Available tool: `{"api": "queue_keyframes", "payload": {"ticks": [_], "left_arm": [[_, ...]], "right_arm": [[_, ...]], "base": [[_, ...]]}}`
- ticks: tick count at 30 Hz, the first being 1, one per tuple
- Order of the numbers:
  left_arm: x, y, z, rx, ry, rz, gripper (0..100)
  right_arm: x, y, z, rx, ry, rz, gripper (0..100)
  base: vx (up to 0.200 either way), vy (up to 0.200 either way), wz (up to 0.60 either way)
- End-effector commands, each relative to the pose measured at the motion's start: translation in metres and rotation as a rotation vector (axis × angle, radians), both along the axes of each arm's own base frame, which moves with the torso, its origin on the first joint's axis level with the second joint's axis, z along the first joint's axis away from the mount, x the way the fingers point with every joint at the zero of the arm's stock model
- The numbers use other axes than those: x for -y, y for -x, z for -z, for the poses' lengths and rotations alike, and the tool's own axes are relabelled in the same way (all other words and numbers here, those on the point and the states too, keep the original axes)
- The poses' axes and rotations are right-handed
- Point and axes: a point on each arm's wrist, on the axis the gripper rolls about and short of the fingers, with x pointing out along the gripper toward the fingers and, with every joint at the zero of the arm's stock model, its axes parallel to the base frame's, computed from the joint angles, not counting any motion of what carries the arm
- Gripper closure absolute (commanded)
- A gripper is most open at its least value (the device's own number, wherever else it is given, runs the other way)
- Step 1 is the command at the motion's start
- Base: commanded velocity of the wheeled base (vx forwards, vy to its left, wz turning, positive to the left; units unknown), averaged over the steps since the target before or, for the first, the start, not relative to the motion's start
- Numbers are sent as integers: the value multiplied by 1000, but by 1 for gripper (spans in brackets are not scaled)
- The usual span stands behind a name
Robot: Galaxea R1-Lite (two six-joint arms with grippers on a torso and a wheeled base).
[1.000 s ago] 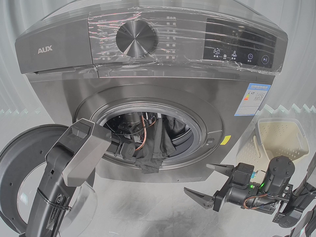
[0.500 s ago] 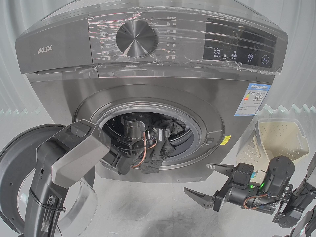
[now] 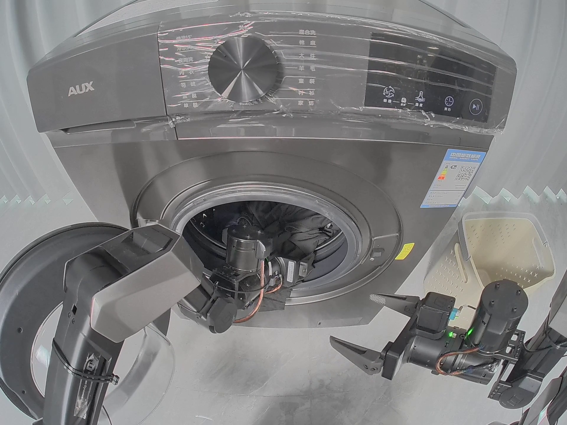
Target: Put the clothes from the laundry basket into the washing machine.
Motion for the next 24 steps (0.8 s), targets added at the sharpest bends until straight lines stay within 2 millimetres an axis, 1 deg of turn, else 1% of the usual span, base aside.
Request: {"api": "queue_keyframes", "payload": {"ticks": [1, 4, 6, 8, 12, 13, 14, 15, 16, 24], "left_arm": [[-3, 6, 16, -46, -41, 2, 100], [-4, 10, 21, -72, -58, 8, 100], [-4, 9, 19, -66, -53, 7, 100], [-2, 6, 14, -49, -39, 6, 100], [4, -13, -9, 46, 41, -44, 100], [4, -13, -9, 46, 41, -44, 100], [7, -23, -19, 92, 94, -85, 100], [6, -24, -21, 98, 100, -88, 100], [10, -33, -34, 160, 151, -102, 100], [10, -61, -44, 278, 220, -137, 100]], "right_arm": [[0, 0, 0, 0, 0, -1, 0], [-1, 0, 0, 1, -1, -3, 0], [-1, 0, 0, -1, -1, -3, 0], [-2, -1, 0, 1, -3, -3, 0], [-2, -1, -1, 3, -5, -3, 0], [-2, -1, -1, 3, -5, -3, 0], [-2, -1, -1, 3, -5, -3, 0], [-2, -1, -1, 3, -5, -3, 0], [-3, -2, -2, 8, -10, -3, 0], [-4, -4, -1, 10, -12, -3, 0]], "base": [[0, 0, 0], [0, 0, 0], [0, 0, 0], [0, 0, 0], [0, 0, 0], [0, 0, 0], [0, 0, 0], [0, 0, 0], [0, 0, 0], [0, 0, 0]]}}
